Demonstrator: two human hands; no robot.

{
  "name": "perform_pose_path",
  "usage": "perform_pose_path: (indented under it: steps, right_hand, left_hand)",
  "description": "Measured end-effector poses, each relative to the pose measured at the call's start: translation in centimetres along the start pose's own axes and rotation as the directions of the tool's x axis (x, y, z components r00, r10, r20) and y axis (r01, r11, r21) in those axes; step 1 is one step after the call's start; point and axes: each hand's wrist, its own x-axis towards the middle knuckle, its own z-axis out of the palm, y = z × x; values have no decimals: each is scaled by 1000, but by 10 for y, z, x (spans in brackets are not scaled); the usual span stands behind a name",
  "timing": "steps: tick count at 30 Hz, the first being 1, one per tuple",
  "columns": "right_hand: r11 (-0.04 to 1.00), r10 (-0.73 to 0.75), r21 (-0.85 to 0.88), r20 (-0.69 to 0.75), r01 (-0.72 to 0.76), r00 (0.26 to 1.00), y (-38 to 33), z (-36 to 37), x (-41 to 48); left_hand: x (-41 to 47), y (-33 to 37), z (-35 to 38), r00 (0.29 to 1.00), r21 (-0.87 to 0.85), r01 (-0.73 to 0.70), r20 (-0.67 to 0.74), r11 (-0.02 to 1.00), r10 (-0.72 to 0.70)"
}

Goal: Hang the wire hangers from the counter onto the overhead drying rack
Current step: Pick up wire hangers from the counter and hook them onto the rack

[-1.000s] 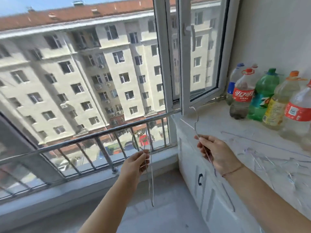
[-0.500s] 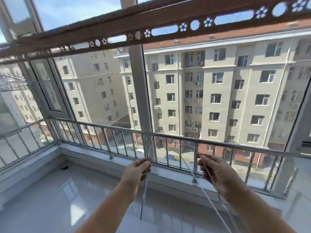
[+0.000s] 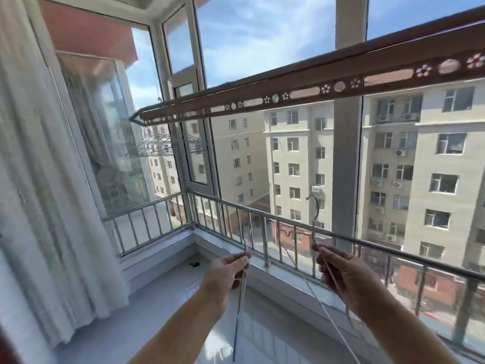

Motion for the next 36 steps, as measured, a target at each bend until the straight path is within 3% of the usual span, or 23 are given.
perform_pose_path:
  steps: [11,23,32,36]
  right_hand:
    - [996,-47,-61,208,61,977,31,166,134]
    - [991,-105,-50,321,128,941,21,279,314]
    - [967,-223,-64,243,245,944,4,353,420]
    - [936,-315,-115,143,332,938,-1,382,463]
  left_hand:
    - [111,71,-119,989,4,-115,-93,993,115]
    - [283,160,-194,981,-10,-163,-106,987,161]
    - [403,216,-234,974,29,-228,10,973,228]
    - [466,240,-246,970,32,-231,85,972,228]
